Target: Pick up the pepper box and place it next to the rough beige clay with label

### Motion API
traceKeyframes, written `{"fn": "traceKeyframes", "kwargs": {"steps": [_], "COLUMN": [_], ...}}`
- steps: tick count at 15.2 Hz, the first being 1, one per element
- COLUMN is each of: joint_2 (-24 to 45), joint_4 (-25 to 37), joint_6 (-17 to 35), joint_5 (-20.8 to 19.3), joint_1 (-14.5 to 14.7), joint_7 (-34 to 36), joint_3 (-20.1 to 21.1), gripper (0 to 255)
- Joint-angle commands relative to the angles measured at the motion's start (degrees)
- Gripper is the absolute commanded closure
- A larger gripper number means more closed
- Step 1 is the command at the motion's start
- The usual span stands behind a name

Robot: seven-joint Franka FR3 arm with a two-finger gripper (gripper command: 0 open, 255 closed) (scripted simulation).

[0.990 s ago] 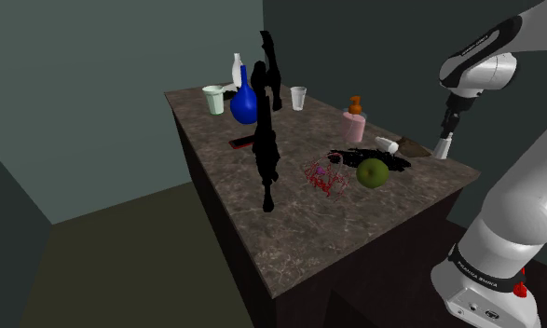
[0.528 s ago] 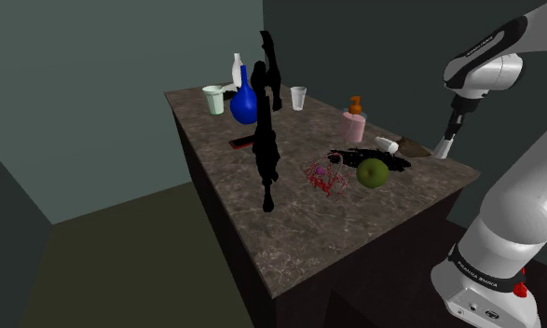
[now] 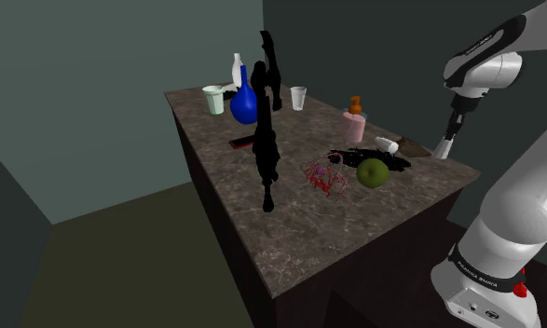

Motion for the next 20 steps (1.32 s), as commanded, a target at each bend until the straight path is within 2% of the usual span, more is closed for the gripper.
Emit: {"fn": "traceKeyframes", "kwargs": {"steps": [1, 10, 20], "joint_2": [-1.03, -5.72, -8.89], "joint_4": [1.12, 5.16, 10.72], "joint_6": [-1.22, -8.72, -16.82], "joint_5": [-1.20, -4.77, -6.37], "joint_1": [-0.73, -1.76, -2.15], "joint_7": [0.78, 3.57, 4.99], "joint_3": [-0.11, 2.33, 4.55], "gripper": [255, 255, 255]}}
